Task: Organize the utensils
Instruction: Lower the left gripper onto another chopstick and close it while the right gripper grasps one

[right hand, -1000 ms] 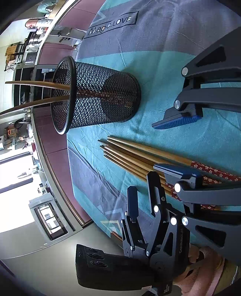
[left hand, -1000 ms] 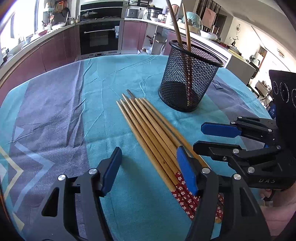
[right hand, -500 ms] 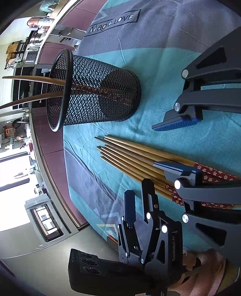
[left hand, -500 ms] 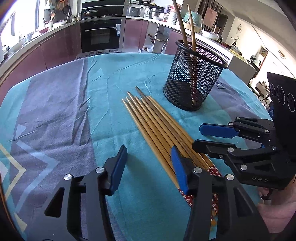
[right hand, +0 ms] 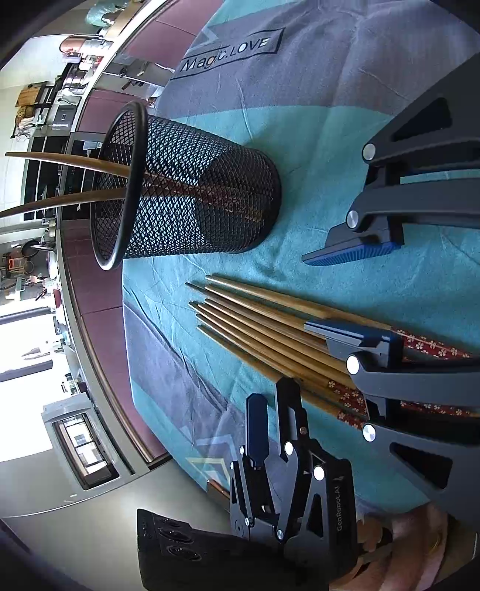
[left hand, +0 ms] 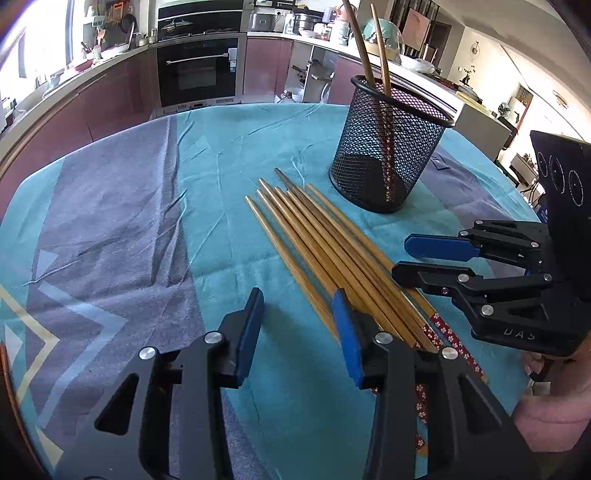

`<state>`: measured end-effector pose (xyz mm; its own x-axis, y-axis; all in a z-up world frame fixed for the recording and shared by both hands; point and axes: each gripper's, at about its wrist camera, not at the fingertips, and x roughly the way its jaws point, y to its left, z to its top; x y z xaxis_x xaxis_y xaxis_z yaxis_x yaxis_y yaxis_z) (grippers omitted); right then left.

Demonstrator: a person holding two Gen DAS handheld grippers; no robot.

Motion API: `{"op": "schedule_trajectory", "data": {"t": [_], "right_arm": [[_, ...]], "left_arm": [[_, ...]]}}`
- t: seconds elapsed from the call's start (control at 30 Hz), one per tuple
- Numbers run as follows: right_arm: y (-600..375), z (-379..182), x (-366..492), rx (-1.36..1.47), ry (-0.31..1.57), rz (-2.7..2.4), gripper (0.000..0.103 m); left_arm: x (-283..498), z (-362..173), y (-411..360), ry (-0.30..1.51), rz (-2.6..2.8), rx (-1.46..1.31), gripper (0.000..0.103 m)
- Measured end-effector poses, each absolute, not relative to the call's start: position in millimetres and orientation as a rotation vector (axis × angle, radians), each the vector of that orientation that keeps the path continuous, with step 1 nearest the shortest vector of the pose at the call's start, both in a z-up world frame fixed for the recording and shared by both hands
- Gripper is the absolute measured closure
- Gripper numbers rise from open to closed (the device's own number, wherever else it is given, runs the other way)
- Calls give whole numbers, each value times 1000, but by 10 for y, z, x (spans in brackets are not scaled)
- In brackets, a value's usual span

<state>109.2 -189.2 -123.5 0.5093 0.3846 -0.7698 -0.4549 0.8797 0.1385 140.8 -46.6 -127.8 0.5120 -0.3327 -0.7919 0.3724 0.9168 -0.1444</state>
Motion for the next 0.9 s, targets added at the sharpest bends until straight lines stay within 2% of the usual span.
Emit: {"op": "schedule_trajectory", "data": {"t": [0.07, 0.3, 0.4, 0.43, 0.53, 0.83, 0.9], "right_arm": [[-1896, -1247, 1100, -97, 912, 494, 78], [-1851, -1245, 1124, -118, 904, 482, 79], [-1827, -1248, 1141, -120, 902, 478, 82], [-1812, -1249, 1143, -123, 901, 475, 83], [-1832, -1248, 1151, -120, 905, 476, 88], [-1718, -1255, 1233, -132, 901, 465, 87], [-1715, -1257, 1247, -122, 897, 464, 91]], "left_arm": [[1408, -1272, -471, 944, -422, 52, 64], [1496, -1284, -522, 937, -394, 62, 69], [1528, -1284, -518, 934, -374, 76, 79], [1540, -1281, -502, 936, -365, 77, 85], [1563, -1277, -444, 942, -376, 54, 86], [1602, -1297, -434, 943, -368, 42, 85], [1610, -1296, -439, 944, -363, 35, 85]]}}
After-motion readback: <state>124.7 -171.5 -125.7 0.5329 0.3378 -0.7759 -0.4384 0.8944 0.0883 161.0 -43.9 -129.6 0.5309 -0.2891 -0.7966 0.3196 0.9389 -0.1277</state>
